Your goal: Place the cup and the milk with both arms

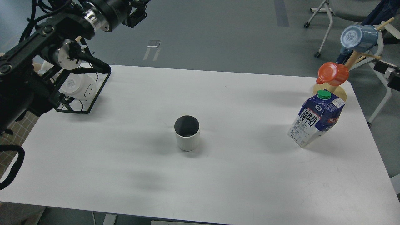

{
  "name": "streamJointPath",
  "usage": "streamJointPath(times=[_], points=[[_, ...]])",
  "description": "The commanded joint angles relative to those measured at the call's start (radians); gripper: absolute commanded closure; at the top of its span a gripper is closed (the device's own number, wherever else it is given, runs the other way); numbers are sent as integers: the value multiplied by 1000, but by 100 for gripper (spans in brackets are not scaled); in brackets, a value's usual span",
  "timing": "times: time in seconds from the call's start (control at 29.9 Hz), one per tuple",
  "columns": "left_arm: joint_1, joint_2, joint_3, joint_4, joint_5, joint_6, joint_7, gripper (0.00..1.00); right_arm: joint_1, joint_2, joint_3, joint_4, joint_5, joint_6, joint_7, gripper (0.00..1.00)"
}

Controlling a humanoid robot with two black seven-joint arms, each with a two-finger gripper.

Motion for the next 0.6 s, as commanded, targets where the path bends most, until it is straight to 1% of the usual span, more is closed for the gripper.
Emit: streamJointPath(times=[0.0, 0.07, 0.13, 0.2, 0.23, 0.27, 0.4, 0.47, 0.57], points=[[24, -3, -30, -4, -1, -2, -2, 2, -48, 8, -135, -7, -31, -135, 0, 0], [31, -9, -40, -10, 0, -3, -2, 2, -49, 20, -175, -12, -32, -135, 0, 0], [37, -17, -45, -19, 0, -3, -2, 2, -51, 60, -228, -24, -36, -135, 0, 0], [47, -18, -45, -27, 0, -3, 0, 2, -57, 88, -246, -60, -39, -135, 0, 0], [56, -24, -47, -30, 0, -3, -2, 2, -74, 114, -249, -85, -39, -135, 0, 0], [56, -24, -47, -30, 0, -3, -2, 2, -74, 114, -249, -85, -39, -135, 0, 0], [70, -34, -50, -34, 2, -3, -2, 2, -109, 226, -242, -183, -36, -135, 0, 0], [73, -35, -53, -37, 2, -3, -2, 2, -115, 267, -240, -202, -35, -135, 0, 0], [74, -37, -57, -39, 2, -5, 0, 2, -120, 297, -234, -210, -33, -135, 0, 0]])
